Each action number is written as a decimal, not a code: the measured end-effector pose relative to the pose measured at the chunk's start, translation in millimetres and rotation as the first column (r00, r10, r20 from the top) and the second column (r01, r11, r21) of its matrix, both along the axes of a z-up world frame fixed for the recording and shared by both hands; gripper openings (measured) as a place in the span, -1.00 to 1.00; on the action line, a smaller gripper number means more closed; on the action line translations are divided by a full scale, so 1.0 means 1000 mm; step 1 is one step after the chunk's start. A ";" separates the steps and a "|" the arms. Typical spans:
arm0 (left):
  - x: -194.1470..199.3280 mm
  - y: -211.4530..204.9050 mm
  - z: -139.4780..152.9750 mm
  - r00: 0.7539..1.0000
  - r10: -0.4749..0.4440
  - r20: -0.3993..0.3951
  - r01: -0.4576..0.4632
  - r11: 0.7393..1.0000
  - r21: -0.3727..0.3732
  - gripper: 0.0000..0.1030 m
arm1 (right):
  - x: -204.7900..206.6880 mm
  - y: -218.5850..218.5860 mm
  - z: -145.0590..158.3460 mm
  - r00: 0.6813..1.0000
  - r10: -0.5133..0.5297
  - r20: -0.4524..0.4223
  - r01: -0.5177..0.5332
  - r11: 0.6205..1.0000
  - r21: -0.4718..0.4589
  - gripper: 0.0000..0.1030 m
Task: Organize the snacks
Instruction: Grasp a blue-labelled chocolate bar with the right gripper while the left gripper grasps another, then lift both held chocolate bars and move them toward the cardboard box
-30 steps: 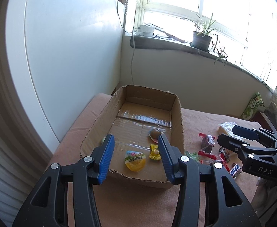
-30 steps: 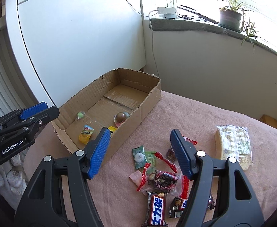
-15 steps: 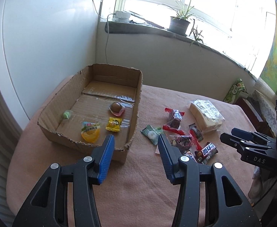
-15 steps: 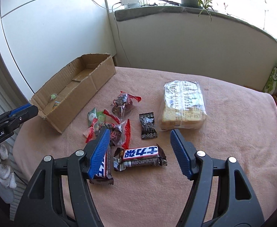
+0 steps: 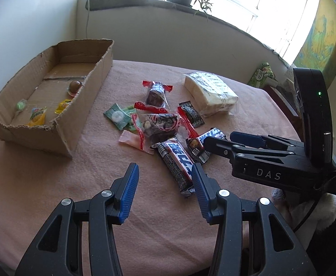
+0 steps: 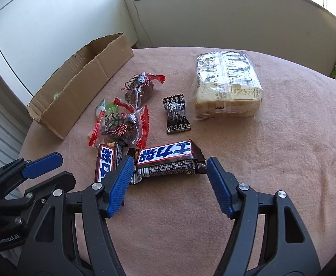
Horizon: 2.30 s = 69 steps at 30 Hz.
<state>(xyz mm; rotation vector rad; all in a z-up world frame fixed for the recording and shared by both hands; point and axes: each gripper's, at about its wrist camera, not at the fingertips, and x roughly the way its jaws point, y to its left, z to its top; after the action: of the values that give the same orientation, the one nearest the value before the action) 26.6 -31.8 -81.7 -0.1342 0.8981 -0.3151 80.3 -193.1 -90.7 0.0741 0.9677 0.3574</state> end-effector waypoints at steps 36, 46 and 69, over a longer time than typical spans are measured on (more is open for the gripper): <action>0.036 -0.036 -0.031 0.999 -0.032 -0.011 0.033 0.991 0.128 -0.33 | 0.031 -0.001 -0.018 0.999 0.038 0.003 -0.037 0.988 -0.147 0.05; 0.026 -0.015 -0.029 1.000 -0.008 -0.024 0.009 0.998 0.064 -0.48 | 0.018 -0.011 -0.013 1.000 0.002 0.023 0.001 0.990 -0.139 -0.05; 0.006 0.022 0.017 0.995 0.064 0.080 -0.067 0.997 0.027 -0.48 | -0.008 -0.009 0.031 0.995 0.004 0.096 0.002 0.998 -0.067 -0.05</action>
<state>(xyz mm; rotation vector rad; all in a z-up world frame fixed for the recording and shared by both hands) 32.8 -9.5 -64.5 -0.1227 0.8178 -0.2442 72.6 -202.1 -59.5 -0.0050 0.8841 0.3261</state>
